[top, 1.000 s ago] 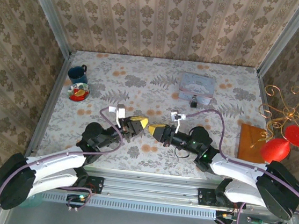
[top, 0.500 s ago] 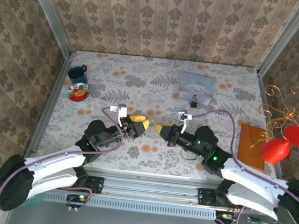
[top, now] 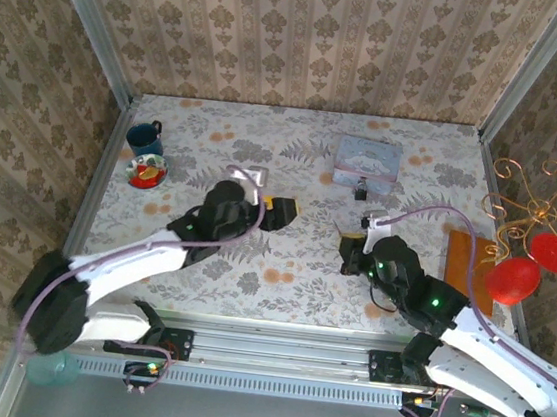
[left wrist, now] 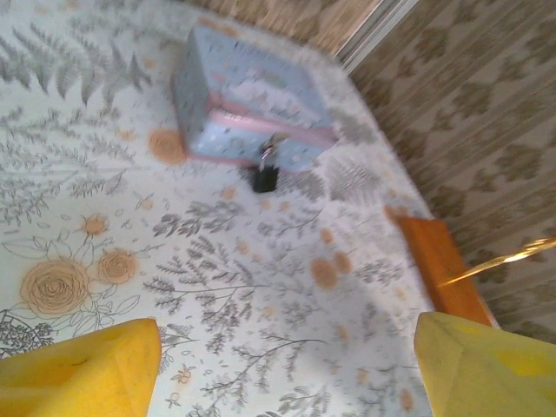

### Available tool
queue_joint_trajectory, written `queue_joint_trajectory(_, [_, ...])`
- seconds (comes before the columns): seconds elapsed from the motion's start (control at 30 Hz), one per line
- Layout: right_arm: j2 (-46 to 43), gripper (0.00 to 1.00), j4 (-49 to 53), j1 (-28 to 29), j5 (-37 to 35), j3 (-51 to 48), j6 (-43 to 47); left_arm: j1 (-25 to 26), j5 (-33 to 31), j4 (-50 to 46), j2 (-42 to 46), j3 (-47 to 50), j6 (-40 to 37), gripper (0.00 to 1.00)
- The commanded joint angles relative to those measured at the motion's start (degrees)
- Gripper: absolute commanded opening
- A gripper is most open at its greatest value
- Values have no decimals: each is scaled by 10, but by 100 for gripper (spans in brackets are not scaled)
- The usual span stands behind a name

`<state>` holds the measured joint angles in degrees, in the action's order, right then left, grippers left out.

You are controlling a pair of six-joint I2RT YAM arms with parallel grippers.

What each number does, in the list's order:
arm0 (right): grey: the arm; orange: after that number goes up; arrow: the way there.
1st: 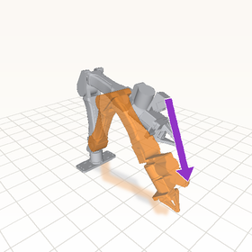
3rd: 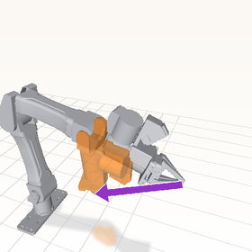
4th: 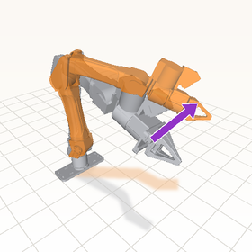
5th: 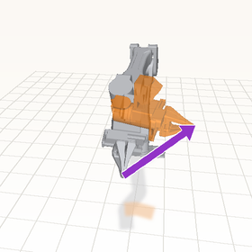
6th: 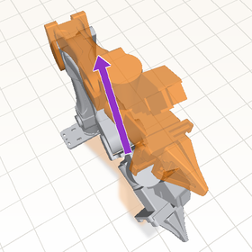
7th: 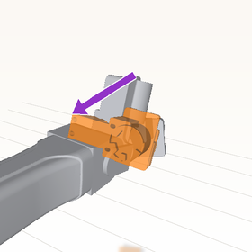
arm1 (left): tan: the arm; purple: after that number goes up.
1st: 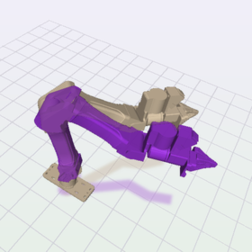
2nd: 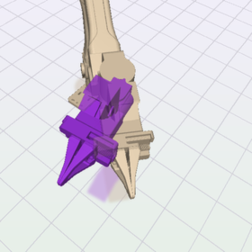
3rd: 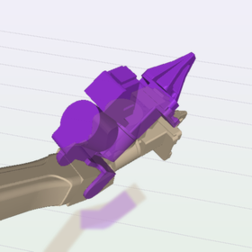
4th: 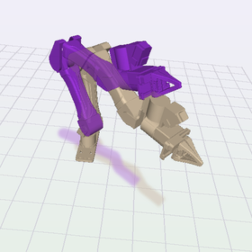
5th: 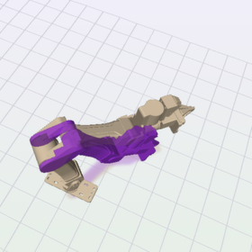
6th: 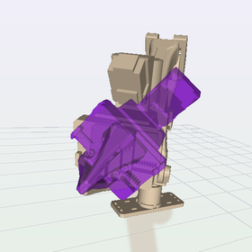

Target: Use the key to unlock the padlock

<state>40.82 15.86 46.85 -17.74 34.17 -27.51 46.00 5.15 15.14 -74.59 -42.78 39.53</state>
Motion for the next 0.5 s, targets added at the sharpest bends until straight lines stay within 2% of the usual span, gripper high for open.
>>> queue_joint_trajectory(0.0, [-38, 0, 61, -1, -69, -21, 20, 3, 23, 12, -99, -56, -9, 78])
queue_joint_trajectory(0.3, [-116, 0, 70, -1, -71, -79, 32, 18, 40, 36, -379, -268, 10, 76])
queue_joint_trajectory(0.47, [-148, 0, 67, -1, -67, -101, 44, 24, 47, 18, -486, -378, 20, 74])
